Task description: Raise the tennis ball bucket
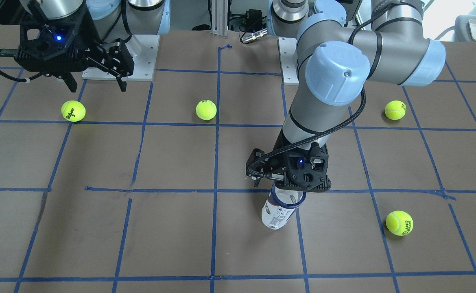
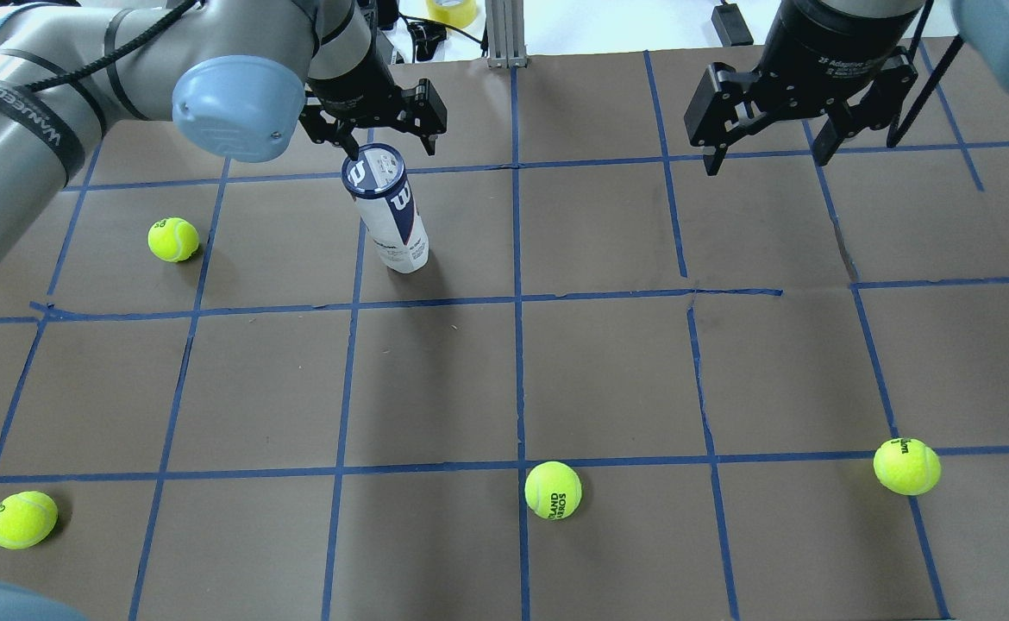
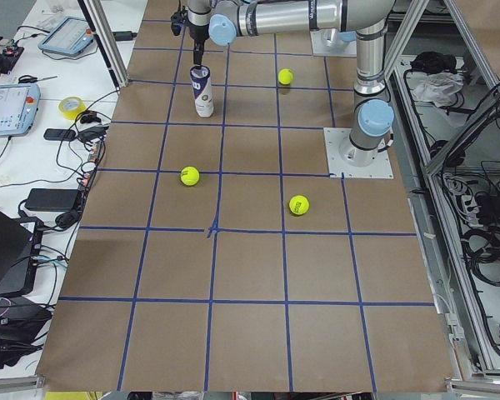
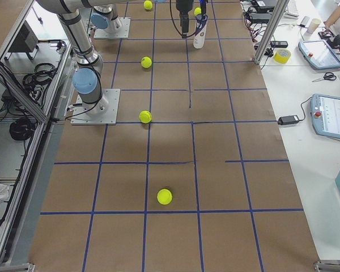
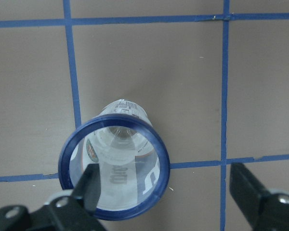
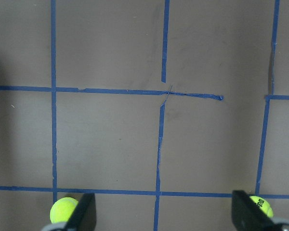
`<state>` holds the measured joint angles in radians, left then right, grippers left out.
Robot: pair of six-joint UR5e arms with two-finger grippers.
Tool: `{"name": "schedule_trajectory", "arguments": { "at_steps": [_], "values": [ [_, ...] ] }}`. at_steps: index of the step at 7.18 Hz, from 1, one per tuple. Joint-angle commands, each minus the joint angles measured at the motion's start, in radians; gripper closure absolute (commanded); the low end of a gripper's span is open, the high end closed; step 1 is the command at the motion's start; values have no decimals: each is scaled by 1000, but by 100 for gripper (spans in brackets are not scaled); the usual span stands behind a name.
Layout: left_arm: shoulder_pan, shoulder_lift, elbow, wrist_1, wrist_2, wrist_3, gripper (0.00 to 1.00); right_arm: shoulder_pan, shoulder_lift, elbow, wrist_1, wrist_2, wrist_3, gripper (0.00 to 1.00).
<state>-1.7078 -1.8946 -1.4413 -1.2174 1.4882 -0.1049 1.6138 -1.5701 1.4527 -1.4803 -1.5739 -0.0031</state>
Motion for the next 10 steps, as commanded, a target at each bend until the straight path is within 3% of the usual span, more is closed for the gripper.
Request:
{"name": "schedule_trajectory", "arguments": {
  "at_steps": [1, 4, 7, 10],
  "values": [
    [7, 52, 5, -39, 4, 7, 0, 0, -1, 0, 0, 0, 0, 0],
    [80, 138, 13, -160, 110, 120, 0, 0, 1, 0, -2, 2, 3, 0],
    [285, 189, 3, -307, 66, 210, 0, -8, 1, 0, -12, 2, 9, 0],
    [283, 283, -78, -337, 29, 284, 0, -20, 1, -23, -20, 3, 18, 0]
  ]
}}
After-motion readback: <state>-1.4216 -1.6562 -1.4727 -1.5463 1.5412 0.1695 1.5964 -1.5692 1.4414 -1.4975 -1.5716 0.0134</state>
